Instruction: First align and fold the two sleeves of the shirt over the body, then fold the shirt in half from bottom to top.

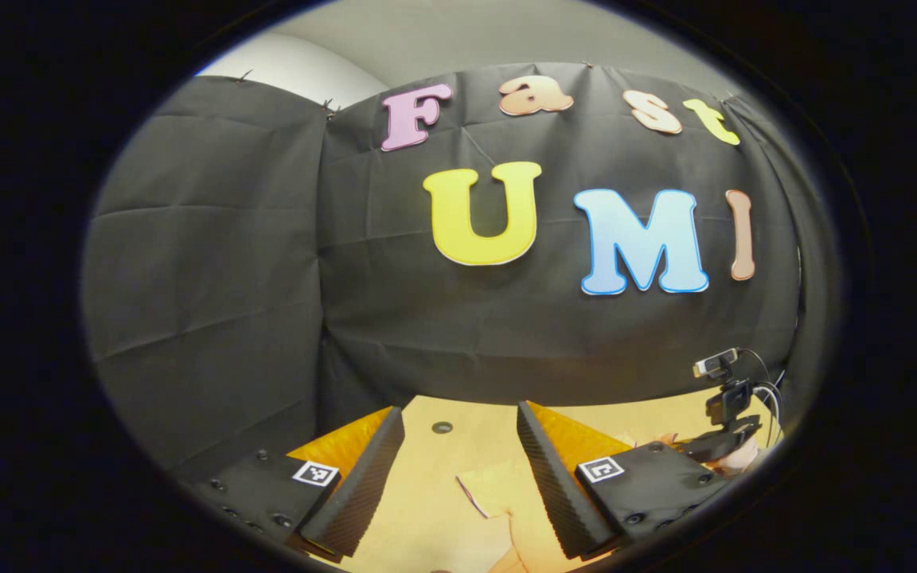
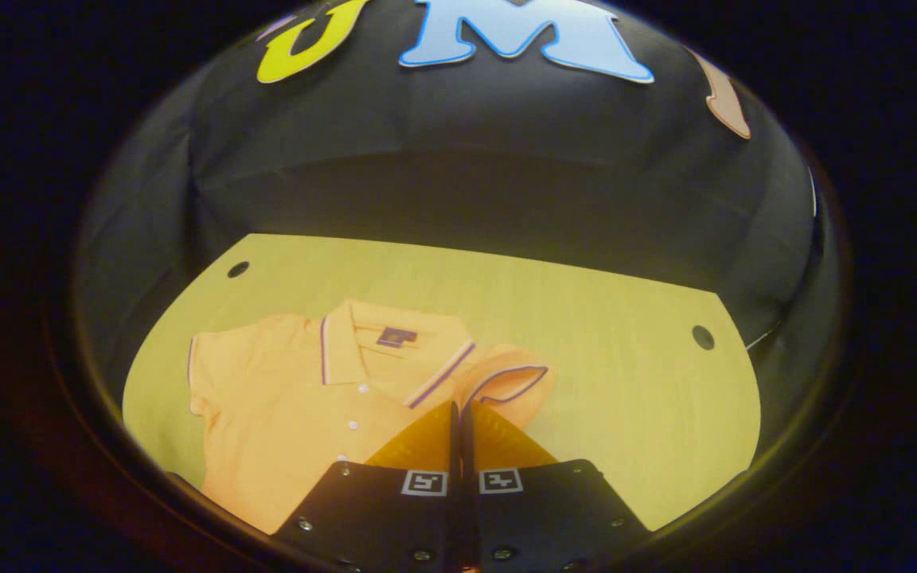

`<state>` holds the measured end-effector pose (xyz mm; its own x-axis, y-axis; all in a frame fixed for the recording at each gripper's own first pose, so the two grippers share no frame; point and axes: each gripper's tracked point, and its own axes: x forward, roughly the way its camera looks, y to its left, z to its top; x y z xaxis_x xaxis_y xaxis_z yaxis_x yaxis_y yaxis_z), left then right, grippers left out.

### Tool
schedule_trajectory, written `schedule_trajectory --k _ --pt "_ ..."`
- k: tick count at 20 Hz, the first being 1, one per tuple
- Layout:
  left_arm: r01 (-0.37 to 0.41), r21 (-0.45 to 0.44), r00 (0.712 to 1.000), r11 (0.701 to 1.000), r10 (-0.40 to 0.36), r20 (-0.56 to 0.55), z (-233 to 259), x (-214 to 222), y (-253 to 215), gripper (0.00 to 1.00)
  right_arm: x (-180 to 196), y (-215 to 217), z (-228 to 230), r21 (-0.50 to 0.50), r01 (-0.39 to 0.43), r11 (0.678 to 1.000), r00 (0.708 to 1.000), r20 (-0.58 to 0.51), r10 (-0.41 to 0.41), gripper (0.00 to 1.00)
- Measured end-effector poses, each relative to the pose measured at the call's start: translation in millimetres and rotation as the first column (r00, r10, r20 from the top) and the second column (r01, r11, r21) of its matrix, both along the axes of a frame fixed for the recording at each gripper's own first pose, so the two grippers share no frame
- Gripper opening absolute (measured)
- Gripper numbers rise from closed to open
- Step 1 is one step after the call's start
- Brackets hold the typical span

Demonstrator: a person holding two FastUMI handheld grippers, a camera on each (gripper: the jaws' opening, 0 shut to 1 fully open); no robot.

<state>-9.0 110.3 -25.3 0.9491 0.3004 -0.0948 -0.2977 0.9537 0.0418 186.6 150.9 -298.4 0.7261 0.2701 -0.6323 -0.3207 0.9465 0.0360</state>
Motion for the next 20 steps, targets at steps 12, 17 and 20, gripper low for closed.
schedule_trajectory --k 12,17,20 --pt "-0.060 0.013 0.998 0.998 0.061 -0.016 -7.1 -22.0 37.9 0.94 -37.6 67.5 -51.5 -0.057 -0.153 0.987 0.979 -0.143 0.144 0.14" --pt "-0.050 0.003 0.999 0.999 0.050 -0.019 -11.9 -15.9 36.8 0.94 -37.9 52.9 -43.3 -0.056 -0.108 0.993 0.988 -0.119 0.101 0.44" --pt "-0.035 -0.014 0.999 0.999 0.034 -0.029 -21.3 -6.4 33.7 0.94 -37.0 45.5 -27.2 -0.041 -0.091 0.995 0.993 -0.082 0.088 0.46"
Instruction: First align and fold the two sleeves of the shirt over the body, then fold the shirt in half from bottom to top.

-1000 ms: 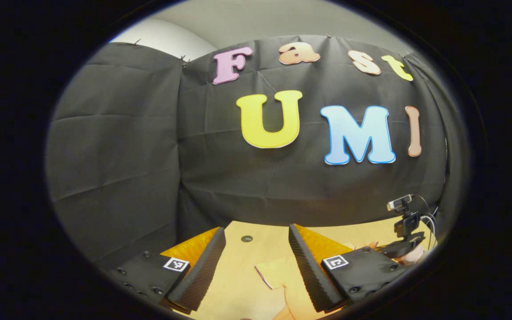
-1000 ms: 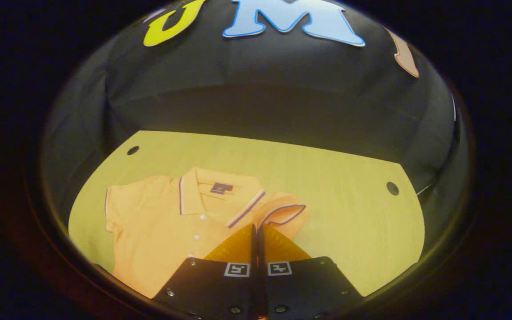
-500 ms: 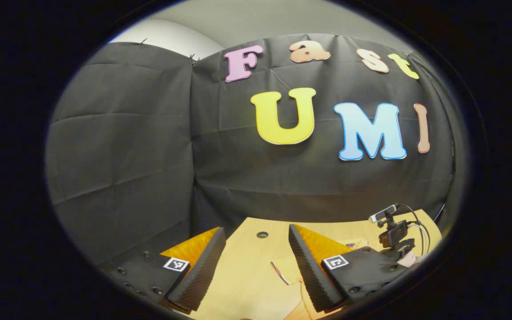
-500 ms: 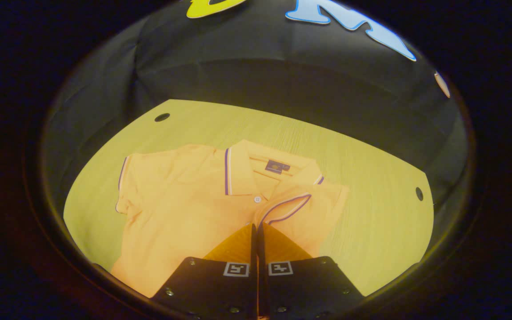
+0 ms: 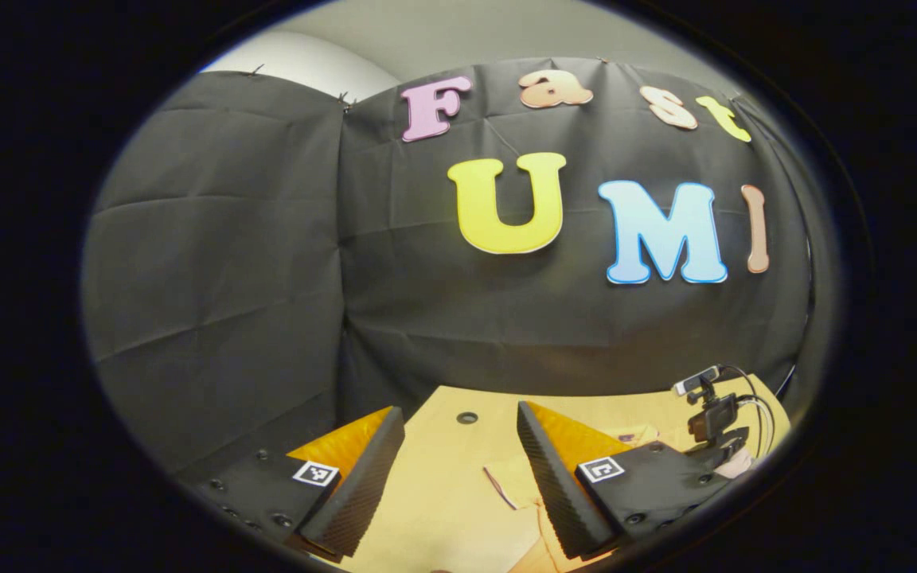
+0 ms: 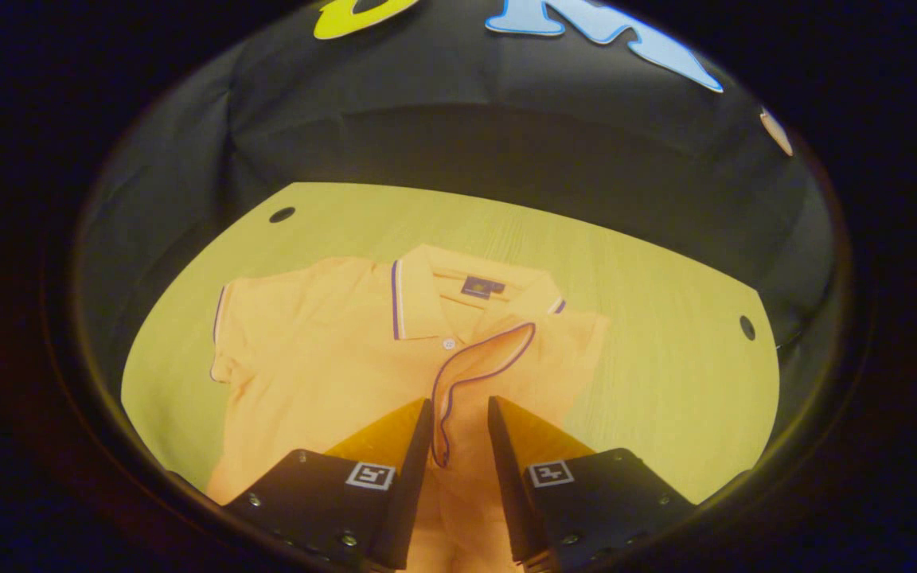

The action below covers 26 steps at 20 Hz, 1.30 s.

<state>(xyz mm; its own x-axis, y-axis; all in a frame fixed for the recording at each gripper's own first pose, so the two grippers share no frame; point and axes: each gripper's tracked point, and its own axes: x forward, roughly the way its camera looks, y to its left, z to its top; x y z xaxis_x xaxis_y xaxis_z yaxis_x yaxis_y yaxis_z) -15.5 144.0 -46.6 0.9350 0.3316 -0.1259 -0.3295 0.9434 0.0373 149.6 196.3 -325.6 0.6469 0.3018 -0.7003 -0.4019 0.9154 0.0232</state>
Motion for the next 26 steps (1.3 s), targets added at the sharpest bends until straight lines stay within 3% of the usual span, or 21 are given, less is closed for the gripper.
schedule_trajectory --k 7,15,23,26 --pt "0.036 -0.049 0.999 0.998 -0.038 -0.040 -34.9 24.3 -4.4 0.94 -8.7 -13.1 63.8 0.113 0.037 0.993 0.994 0.093 -0.048 0.44" --pt "0.122 -0.068 0.982 0.990 -0.130 -0.133 -109.5 74.3 -21.6 0.94 -39.0 -35.9 132.3 0.211 0.061 0.976 0.976 0.192 -0.102 0.48" --pt "0.166 -0.108 0.933 0.980 -0.192 -0.305 -224.7 116.5 -34.4 0.94 -69.8 -82.7 191.6 0.310 0.134 0.941 0.942 0.256 -0.219 0.46" --pt "0.138 -0.171 0.910 0.976 -0.193 -0.367 -268.4 125.6 -36.7 0.95 -81.4 -103.0 202.4 0.317 0.162 0.934 0.928 0.272 -0.254 0.46"
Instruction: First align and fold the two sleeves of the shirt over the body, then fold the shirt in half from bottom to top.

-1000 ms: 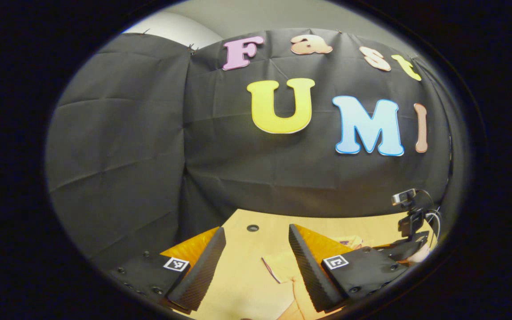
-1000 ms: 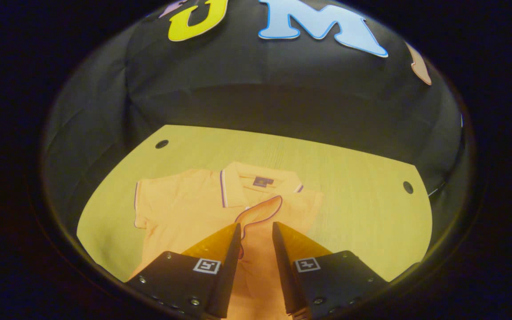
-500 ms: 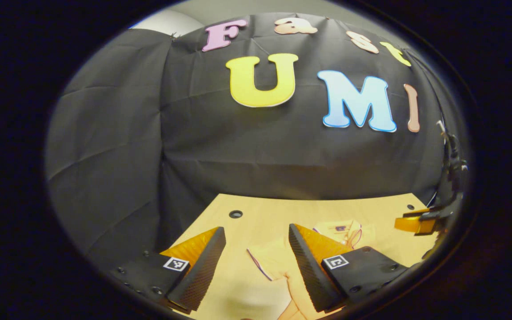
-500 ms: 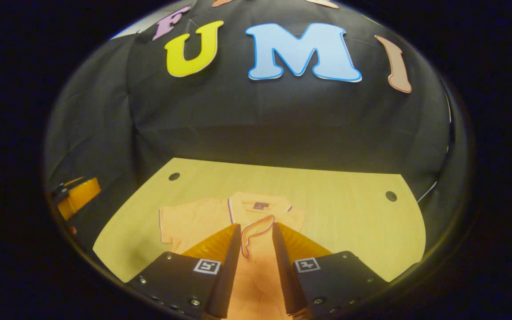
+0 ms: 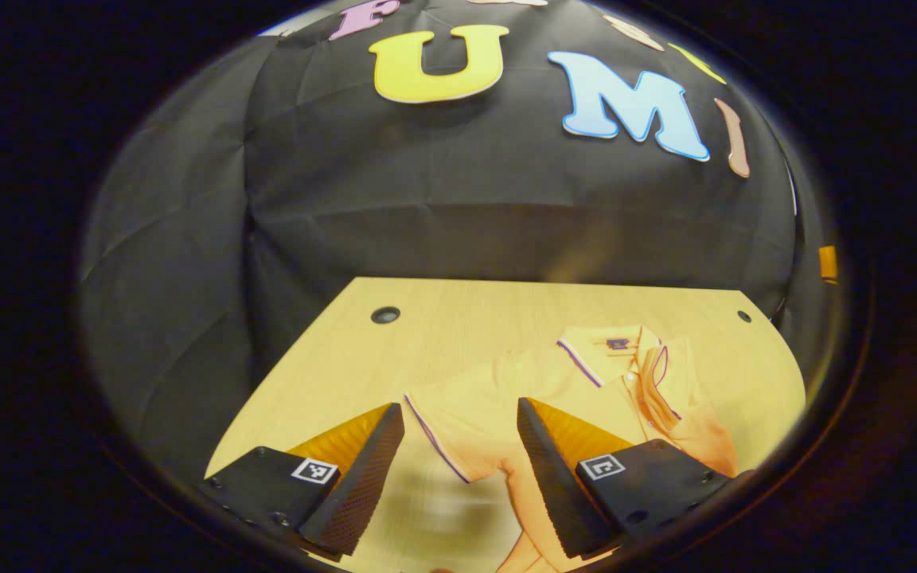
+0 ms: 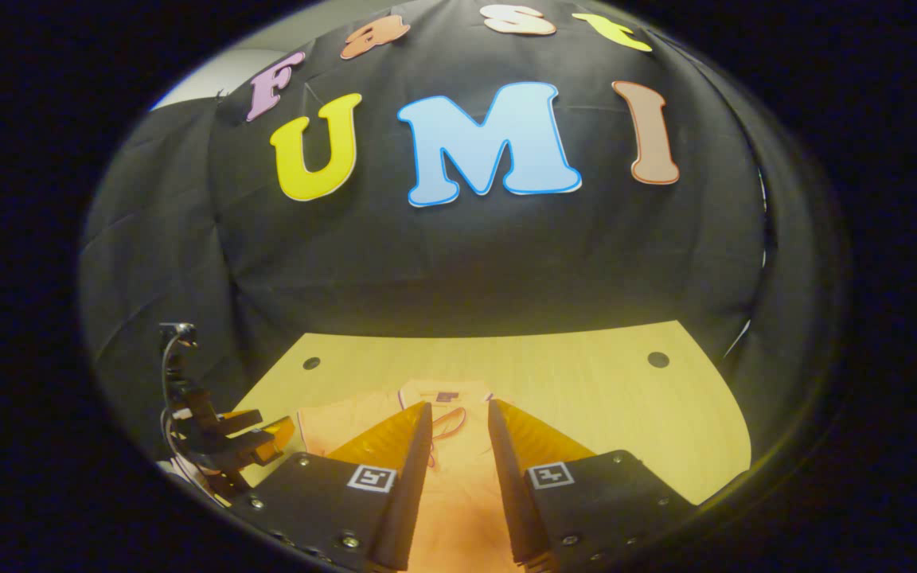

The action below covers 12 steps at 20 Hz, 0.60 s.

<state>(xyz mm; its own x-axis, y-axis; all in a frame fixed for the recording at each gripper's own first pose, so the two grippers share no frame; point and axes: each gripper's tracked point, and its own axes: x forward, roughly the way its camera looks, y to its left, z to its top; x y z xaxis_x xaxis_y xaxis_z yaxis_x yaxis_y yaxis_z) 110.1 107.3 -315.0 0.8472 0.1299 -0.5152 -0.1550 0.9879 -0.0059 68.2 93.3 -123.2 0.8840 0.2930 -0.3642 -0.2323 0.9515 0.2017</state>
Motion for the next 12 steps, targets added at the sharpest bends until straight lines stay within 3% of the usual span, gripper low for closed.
schedule_trajectory --k 4,10,12 --pt "-0.035 -0.018 0.993 0.999 0.032 -0.115 -51.0 3.5 9.5 0.96 -14.2 -27.7 4.0 -0.038 0.045 0.998 0.999 0.005 -0.045 0.43" --pt "-0.065 -0.015 0.980 0.998 0.061 -0.190 -86.4 5.4 15.7 0.96 -22.5 -53.2 -13.2 -0.064 0.096 0.993 0.995 -0.029 -0.098 0.48" --pt "-0.079 -0.021 0.975 0.997 0.073 -0.212 -96.4 3.2 15.0 0.95 -24.7 -59.0 -17.3 -0.059 0.110 0.992 0.993 -0.045 -0.112 0.46"
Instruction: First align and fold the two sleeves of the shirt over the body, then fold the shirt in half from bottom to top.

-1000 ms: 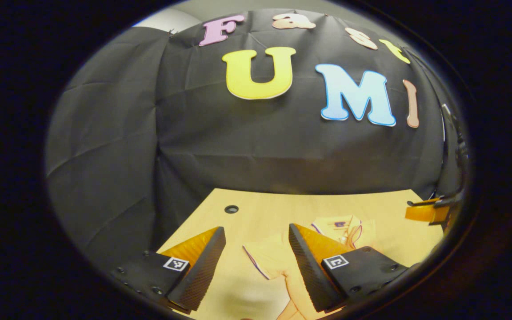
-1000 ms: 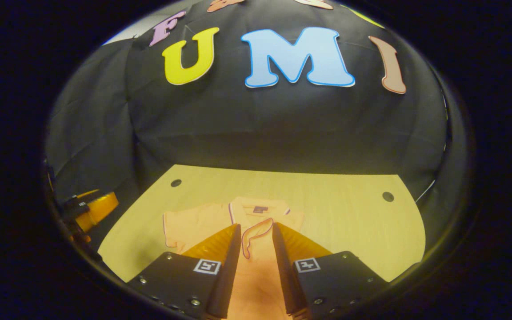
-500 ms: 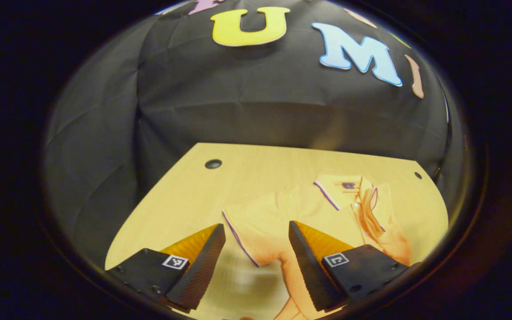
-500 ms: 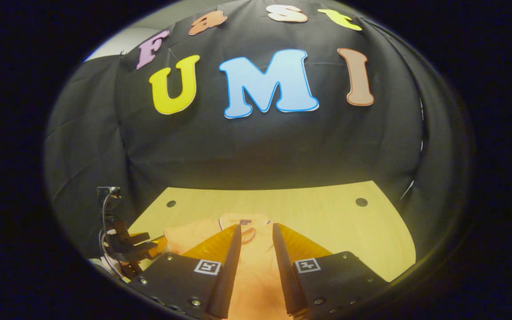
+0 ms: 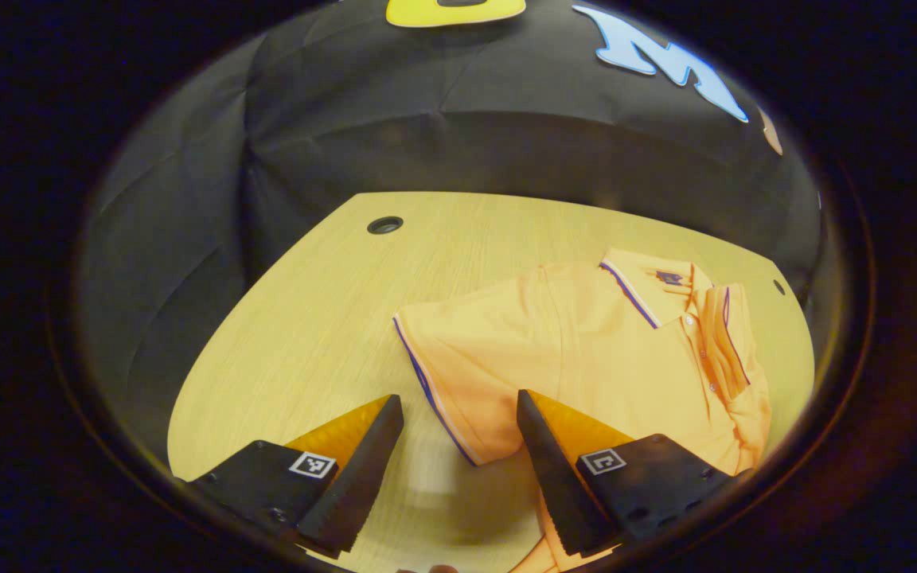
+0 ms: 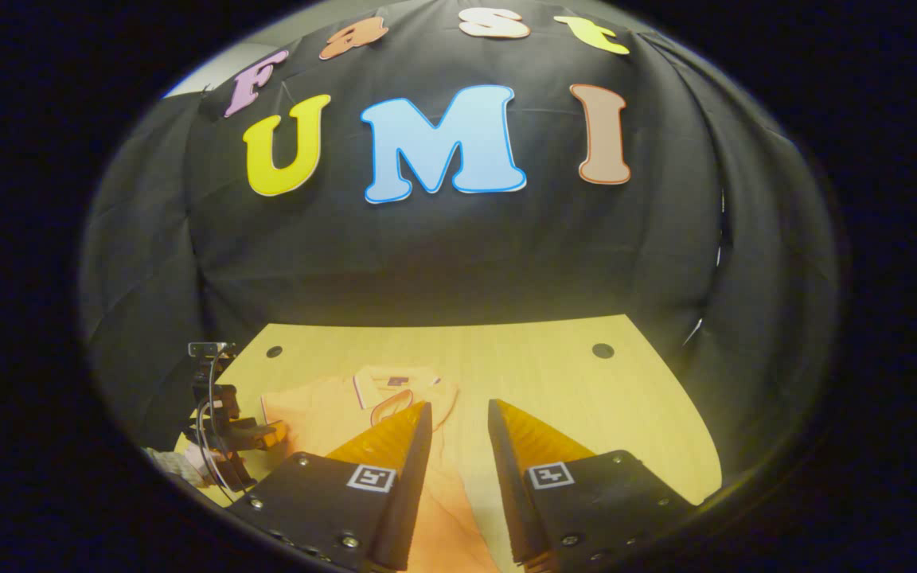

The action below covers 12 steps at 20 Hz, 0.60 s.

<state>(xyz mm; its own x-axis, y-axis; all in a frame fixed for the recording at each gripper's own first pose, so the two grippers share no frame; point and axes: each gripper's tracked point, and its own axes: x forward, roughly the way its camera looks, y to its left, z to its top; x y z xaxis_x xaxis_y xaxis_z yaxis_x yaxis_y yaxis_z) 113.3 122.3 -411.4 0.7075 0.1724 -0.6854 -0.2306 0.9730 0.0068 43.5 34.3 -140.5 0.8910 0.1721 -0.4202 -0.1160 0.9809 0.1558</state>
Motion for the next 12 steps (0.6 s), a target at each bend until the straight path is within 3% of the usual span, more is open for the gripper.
schedule_trajectory --k 7,8,10,11,12 --pt "-0.033 -0.012 0.999 0.999 0.033 -0.010 -11.1 -1.7 -2.5 0.97 -0.7 -8.7 -6.1 0.002 0.019 1.000 1.000 -0.023 -0.019 0.46" --pt "-0.026 -0.014 1.000 1.000 0.025 -0.012 -13.9 -0.5 -4.4 0.92 -2.1 -8.1 -8.1 0.007 0.021 1.000 0.999 -0.029 -0.020 0.46" --pt "-0.021 -0.014 1.000 1.000 0.021 -0.007 -12.3 2.5 -8.3 0.68 -3.7 -7.3 -11.8 0.015 0.022 1.000 0.999 -0.040 -0.021 0.46" --pt "-0.026 -0.020 1.000 0.999 0.026 -0.004 -13.1 4.6 -9.8 0.47 -4.6 -7.9 -12.3 0.013 0.021 1.000 0.999 -0.043 -0.020 0.44" --pt "-0.029 -0.020 1.000 0.999 0.029 -0.004 -13.3 4.2 -9.0 0.41 -5.7 -8.1 -12.4 0.006 0.020 1.000 0.999 -0.044 -0.020 0.46"
